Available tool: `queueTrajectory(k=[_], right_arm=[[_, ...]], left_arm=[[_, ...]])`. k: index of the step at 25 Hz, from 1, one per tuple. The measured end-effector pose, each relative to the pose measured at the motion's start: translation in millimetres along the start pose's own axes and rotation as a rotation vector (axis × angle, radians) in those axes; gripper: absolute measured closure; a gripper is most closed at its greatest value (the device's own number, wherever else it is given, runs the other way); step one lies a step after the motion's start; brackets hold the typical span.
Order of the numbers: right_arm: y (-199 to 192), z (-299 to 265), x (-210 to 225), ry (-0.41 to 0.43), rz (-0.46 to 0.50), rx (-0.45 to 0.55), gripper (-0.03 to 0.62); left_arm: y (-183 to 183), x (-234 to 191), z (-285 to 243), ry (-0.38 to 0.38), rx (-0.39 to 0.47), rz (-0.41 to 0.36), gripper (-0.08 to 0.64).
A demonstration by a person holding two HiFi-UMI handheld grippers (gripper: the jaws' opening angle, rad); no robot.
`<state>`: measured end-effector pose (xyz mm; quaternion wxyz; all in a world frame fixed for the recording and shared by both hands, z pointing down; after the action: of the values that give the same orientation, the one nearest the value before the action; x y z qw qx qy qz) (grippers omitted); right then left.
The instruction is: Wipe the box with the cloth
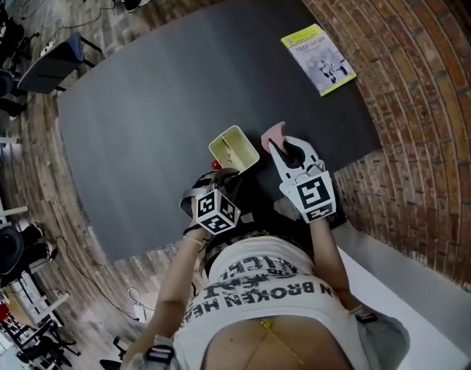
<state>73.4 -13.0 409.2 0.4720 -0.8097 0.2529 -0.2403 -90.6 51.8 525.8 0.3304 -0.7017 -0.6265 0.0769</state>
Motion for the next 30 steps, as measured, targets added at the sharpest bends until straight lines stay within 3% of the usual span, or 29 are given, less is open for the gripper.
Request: queueTrajectory(k=[9,16,24,30], right_arm=[[-3,-33,-2,0.128,0.097,-0.047,0.575],[-20,-64,10,0.267,0.209,-0.128,0.575],[-38,-120,13,0.446,0.350,-0.267,0.575],[-54,-154,4,0.576,0.546,-0.413,0.575]], left_arm=[[-28,9,21,-0.035,0.045,0.015,0.523],[-17,-3,46,-0.037,0.148,0.092,0.515],[-10,-13,37,-0.031,0.078,0.079,0.515],[-14,-12,39,-0.068,0.084,0.097,0.515]])
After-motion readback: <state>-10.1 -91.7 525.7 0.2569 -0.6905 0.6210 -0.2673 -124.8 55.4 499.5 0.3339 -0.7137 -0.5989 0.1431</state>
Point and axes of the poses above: the fingertips, and each gripper's own axes: z backward along the fingers, x to its right, y out of its top, the point moved 10 cm from there along z, backward along the fingers, and after that the axes turned 15 degrees about -z, right-handed, at the moved point
